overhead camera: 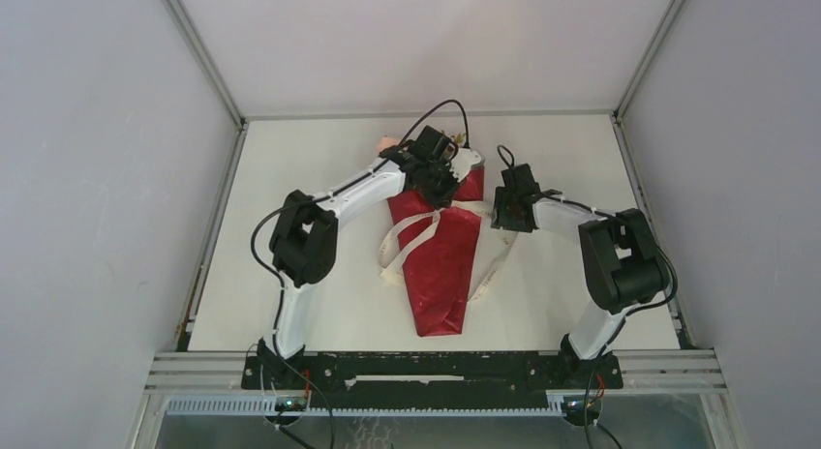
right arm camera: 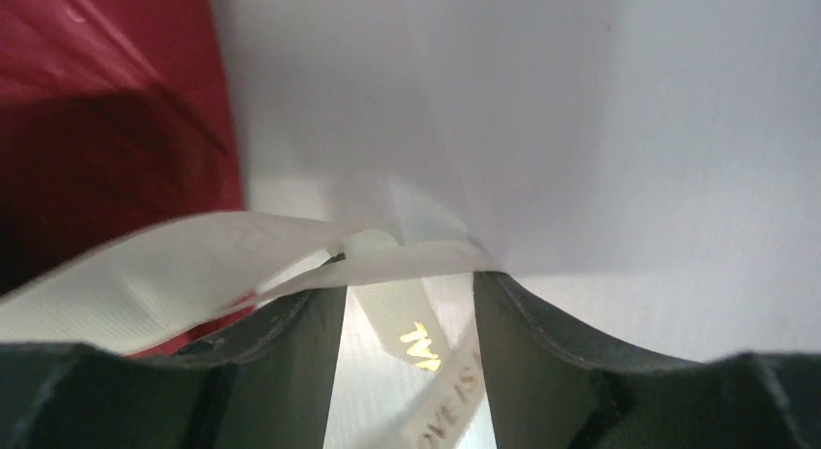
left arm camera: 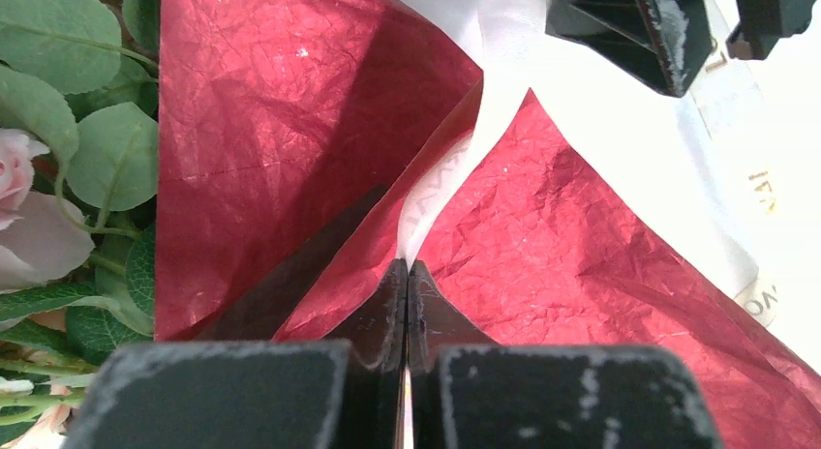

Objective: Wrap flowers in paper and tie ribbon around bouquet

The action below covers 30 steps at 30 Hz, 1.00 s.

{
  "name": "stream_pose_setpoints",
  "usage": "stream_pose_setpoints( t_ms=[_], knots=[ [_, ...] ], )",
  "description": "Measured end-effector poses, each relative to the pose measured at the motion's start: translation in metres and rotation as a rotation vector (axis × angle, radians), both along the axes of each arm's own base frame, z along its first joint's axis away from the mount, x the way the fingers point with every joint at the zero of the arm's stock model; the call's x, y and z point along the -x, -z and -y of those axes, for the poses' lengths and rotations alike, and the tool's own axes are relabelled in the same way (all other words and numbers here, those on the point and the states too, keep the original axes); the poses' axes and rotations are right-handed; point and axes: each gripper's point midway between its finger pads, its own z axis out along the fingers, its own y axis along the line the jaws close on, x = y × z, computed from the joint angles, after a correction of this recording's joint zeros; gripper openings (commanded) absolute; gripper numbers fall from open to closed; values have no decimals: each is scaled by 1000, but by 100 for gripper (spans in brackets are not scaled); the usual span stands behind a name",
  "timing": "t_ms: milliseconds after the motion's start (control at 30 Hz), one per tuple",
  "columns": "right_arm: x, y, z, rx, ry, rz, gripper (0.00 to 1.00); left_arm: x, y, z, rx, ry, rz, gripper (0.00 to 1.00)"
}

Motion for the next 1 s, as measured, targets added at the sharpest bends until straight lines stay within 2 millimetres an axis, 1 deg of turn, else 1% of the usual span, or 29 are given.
stream_pose_setpoints(
  t_ms=[33, 100, 233, 333, 400, 533, 633, 800, 867, 933, 1000],
  knots=[
    [0, 6, 0, 3, 2, -19, 59, 0, 2, 0, -3, 0, -3, 0],
    [-7, 5, -5, -5, -6, -16, 59, 1, 5, 0, -8, 0, -9, 0],
    [-14, 6, -18, -4, -35, -20, 57, 1, 12, -1, -17, 0, -21, 0],
    [-15, 6, -25, -5, -55, -27, 51, 2, 16, -1, -24, 0, -29, 0],
    [-15, 6, -28, -2, -67, -31, 44, 2, 18, -2, -26, 0, -32, 0],
    [-13, 7, -33, -3, -89, -45, 16, 2, 18, -2, -27, 0, -32, 0],
    [-11, 8, -37, -17, -97, -56, 0, 2, 18, -2, -28, -1, -31, 0],
    [-9, 8, -41, -41, -105, -63, 0, 0, 19, -3, -34, -6, -27, 0],
    [-3, 8, -43, -60, -118, -74, 0, 0, 19, -3, -36, -9, -24, 0],
    [8, 7, -48, -80, -139, -95, 0, -1, 19, -4, -40, -12, -21, 0],
    [25, 6, -55, -97, -169, -128, 0, -2, 19, -5, -46, -16, -17, 0]
  ],
)
